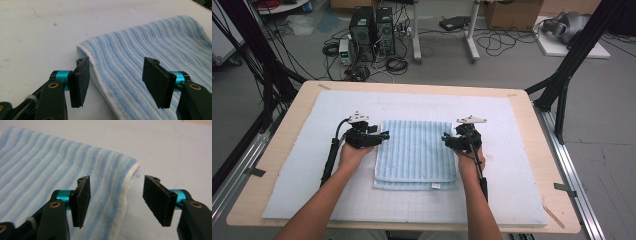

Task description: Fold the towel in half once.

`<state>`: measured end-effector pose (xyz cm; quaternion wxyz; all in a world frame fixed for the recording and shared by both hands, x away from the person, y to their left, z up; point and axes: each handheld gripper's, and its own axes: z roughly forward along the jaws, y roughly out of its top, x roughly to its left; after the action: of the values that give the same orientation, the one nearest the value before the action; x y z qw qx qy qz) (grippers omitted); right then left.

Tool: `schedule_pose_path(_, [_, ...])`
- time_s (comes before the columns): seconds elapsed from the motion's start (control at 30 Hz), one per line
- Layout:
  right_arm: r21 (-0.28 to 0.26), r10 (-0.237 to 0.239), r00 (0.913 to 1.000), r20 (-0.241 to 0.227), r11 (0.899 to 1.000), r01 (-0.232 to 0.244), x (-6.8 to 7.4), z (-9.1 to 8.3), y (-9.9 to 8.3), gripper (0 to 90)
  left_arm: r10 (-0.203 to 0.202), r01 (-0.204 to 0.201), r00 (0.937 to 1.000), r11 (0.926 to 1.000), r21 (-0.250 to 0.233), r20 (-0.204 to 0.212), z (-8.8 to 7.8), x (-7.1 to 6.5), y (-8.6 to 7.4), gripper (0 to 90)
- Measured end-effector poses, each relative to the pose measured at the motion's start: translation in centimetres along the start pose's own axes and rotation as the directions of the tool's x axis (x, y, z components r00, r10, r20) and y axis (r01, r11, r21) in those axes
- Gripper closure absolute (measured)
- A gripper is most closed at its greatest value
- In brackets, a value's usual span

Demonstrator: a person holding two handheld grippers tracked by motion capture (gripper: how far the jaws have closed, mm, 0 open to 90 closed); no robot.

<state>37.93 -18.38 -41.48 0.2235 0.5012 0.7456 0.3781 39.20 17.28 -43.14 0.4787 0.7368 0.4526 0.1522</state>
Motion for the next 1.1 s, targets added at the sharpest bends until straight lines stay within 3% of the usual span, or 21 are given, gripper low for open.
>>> schedule_pose_path(0.17, [-0.02,-0.058,0.9979,-0.03,0.998,0.057,0.8,-1.7,-0.3,34.8,-0.016,0.016,0.9997,0.9996,-0.023,0.02,-1.8,-0.2,-0.8,37.4])
schedule_pose_path(0.3, [-0.025,-0.072,0.9966,-0.041,0.997,0.071,1.1,-2.9,-1.1,35.0,-0.022,0.022,0.9985,0.9996,-0.018,0.051,-2.8,-0.6,-1.9,40.6])
schedule_pose_path(0.37, [-0.022,-0.083,0.9955,-0.046,0.996,0.082,1.3,-3.4,-1.7,35.2,-0.011,0.011,0.9973,0.9999,0.004,0.073,-3.3,-1.0,-2.3,42.0])
schedule_pose_path(0.47, [-0.026,-0.096,0.9939,-0.053,0.995,0.095,1.5,-4.3,-2.7,36.1,0.006,-0.005,0.995,0.9999,-0.012,0.1,-4.3,-1.7,-3.0,46.2])
schedule_pose_path(0.6, [-0.035,-0.074,0.9944,-0.075,0.997,0.072,1.5,-5.5,-3.9,36.5,0.016,-0.015,0.9914,0.9998,-0.01,0.13,-5.5,-2.2,-3.7,48.0])
schedule_pose_path(0.67, [-0.042,-0.085,0.9933,-0.079,0.996,0.081,1.5,-6.0,-4.3,36.9,0.008,-0.007,0.99,0.9999,-0.007,0.141,-6.0,-2.6,-4.2,48.8])
schedule_pose_path(0.83, [-0.046,-0.092,0.9914,-0.093,0.995,0.088,1.7,-7.1,-5.1,36.9,0.038,-0.037,0.9869,0.9993,-0.01,0.157,-7.0,-3.5,-5.3,49.7])
schedule_pose_path(0.9, [-0.05,-0.062,0.9914,-0.115,0.997,0.057,1.6,-7.3,-5.5,36.8,0.047,-0.047,0.9859,0.9989,-0.003,0.16,-7.2,-3.7,-5.8,49.6])
schedule_pose_path(1.1, [-0.036,-0.09,0.9905,-0.104,0.996,0.087,2.0,-8.1,-6.7,40.6,0.044,-0.049,0.983,0.9986,0.02,0.178,-7.7,-4.1,-6.6,49.6])
